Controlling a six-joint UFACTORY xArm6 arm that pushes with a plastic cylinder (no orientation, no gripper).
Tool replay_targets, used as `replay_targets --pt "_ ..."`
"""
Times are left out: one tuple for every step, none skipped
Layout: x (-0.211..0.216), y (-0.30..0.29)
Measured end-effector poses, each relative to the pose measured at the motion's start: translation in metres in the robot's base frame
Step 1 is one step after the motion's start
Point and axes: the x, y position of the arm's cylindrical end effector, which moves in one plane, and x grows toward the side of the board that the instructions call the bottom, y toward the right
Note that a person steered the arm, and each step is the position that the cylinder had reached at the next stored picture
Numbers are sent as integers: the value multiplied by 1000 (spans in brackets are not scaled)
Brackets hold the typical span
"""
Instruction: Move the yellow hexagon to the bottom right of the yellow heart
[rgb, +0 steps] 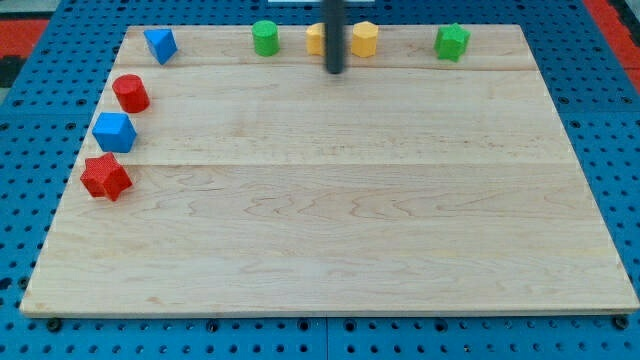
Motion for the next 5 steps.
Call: replay_targets --pt "-37 59" --pt "-85 55" --pt "-79 14" --pt "-21 -24" --pt "13 -30"
